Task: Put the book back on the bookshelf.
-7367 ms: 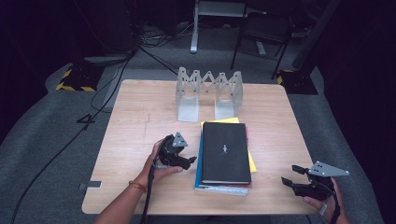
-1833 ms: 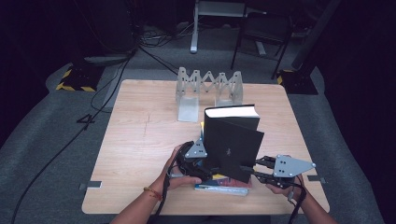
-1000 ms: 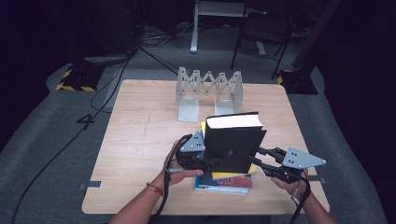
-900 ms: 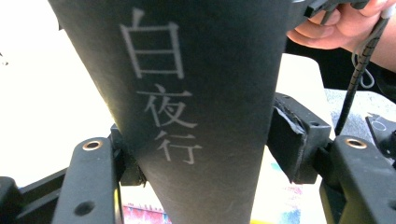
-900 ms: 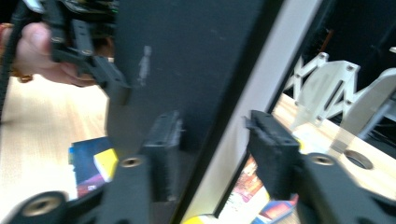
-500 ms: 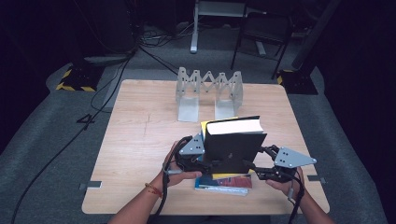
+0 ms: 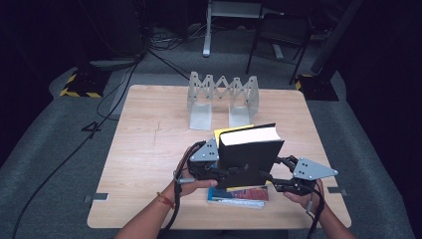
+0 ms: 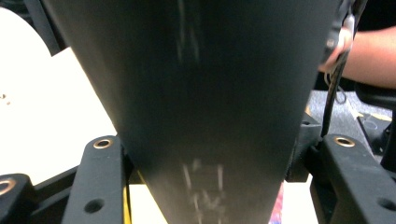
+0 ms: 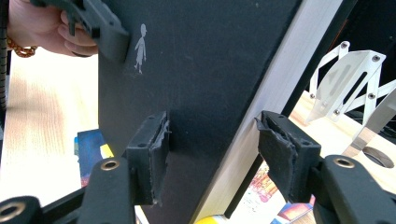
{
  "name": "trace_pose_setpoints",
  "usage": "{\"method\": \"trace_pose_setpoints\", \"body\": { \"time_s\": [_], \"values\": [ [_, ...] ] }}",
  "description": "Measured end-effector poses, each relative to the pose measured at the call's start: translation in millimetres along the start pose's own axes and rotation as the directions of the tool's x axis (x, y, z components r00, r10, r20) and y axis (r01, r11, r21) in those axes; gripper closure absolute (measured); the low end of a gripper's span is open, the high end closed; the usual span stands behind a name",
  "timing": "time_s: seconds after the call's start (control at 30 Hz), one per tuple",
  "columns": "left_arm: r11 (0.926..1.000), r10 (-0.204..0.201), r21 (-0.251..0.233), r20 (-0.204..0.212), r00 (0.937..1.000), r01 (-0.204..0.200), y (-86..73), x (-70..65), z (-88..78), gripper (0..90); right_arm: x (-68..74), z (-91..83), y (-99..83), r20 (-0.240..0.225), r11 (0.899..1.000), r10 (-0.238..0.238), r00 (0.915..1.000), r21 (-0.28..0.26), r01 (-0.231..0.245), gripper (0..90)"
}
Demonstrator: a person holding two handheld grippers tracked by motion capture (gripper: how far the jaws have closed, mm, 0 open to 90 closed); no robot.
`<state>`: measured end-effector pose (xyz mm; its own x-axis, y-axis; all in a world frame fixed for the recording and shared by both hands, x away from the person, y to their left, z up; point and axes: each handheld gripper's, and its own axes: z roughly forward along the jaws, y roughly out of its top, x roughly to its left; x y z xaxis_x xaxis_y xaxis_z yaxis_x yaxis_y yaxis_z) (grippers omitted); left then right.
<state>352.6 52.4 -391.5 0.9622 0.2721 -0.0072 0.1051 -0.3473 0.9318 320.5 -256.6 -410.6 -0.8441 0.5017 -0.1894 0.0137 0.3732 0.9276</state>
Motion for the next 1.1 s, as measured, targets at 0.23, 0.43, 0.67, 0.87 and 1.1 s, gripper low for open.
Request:
{"method": "trace_pose_setpoints", "body": {
  "time_s": [0.23,0.43,0.67,0.87,1.1],
  "values": [
    [0.9996,-0.005,-0.029,-0.002,1.0000,0.005,10.6,1.7,0.1,40.5,0.4,0.9,-0.3,0.000,1.000,0.000,1.0000,-0.001,0.000,41.8],
    [0.9975,-0.022,-0.066,0.013,0.9997,0.023,18.1,3.4,-1.4,40.4,1.1,1.6,-0.5,0.001,1.000,0.000,1.0000,0.002,0.000,40.5],
    [0.9983,-0.007,-0.057,0.034,0.9994,0.009,22.2,3.6,-2.2,45.6,0.4,4.0,-4.2,-0.004,0.999,-0.011,0.9999,0.044,0.012,40.2],
    [0.9984,0.009,-0.056,0.058,0.9983,-0.006,27.4,-5.0,-2.3,50.3,-2.4,-6.0,-18.4,-0.019,0.994,-0.004,0.9998,0.113,0.006,38.2],
    [0.9979,0.033,-0.056,0.001,0.9995,-0.033,36.9,-29.0,1.6,51.4,-15.0,-28.9,-43.7,0.056,0.980,0.056,0.9969,0.187,-0.065,39.1]
  ]
}}
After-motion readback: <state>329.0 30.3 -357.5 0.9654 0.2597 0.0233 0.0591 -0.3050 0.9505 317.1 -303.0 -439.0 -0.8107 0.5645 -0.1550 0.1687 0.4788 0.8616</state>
